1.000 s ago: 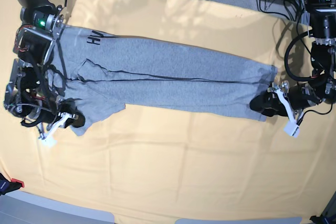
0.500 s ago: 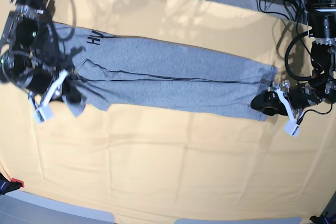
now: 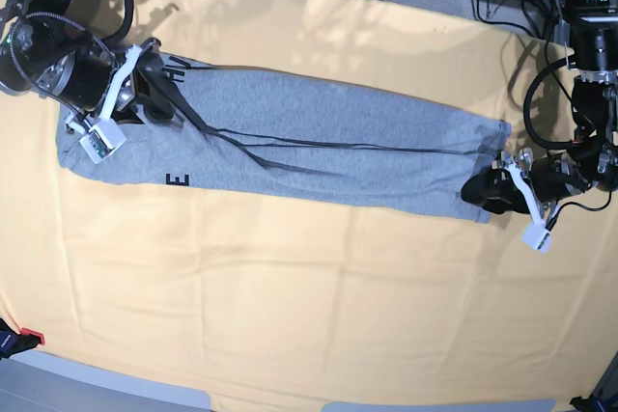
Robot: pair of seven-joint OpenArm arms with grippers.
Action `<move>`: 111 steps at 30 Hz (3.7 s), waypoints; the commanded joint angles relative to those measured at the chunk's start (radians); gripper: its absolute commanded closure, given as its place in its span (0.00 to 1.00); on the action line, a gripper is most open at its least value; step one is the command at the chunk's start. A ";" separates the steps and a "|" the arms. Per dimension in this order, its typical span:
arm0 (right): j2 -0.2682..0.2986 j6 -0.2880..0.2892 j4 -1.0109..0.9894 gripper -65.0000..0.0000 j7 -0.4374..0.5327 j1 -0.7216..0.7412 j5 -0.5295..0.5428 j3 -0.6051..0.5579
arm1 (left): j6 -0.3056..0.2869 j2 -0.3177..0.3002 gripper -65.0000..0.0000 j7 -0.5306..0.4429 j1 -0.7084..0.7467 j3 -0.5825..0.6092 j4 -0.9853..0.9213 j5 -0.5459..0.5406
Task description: Layout the t-shirt on the table in an organized manner, then fold the t-shirt properly
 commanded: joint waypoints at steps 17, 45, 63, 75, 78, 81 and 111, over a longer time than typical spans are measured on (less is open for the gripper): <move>0.080 0.005 -0.055 1.00 -0.039 -0.055 -0.035 0.006 | 0.015 -0.040 0.46 0.011 -0.134 -0.011 0.014 -0.033; 0.137 -0.076 0.107 0.81 -0.023 -0.055 -0.044 0.305 | 0.016 -0.155 0.46 0.153 -0.185 -0.338 0.014 -0.104; 0.053 0.005 0.076 1.00 0.008 -0.055 0.238 0.307 | 0.040 -0.152 0.61 0.248 -0.185 -0.338 0.014 -0.193; 0.000 0.005 -0.217 1.00 0.297 -0.049 -0.267 0.064 | 0.052 -0.151 0.35 0.282 -0.085 -0.338 0.014 -0.207; -0.005 0.005 -0.233 1.00 0.294 -0.049 -0.320 0.063 | 0.074 -0.146 0.35 0.267 -0.014 -0.338 0.014 -0.198; -0.006 0.005 -0.233 1.00 0.294 -0.049 -0.352 0.063 | 0.082 -0.130 0.35 0.245 0.050 -0.338 0.014 -0.155; -0.006 0.005 -0.233 1.00 0.278 -0.052 -0.339 0.063 | 0.030 0.136 0.35 0.109 0.161 -0.335 0.014 -0.101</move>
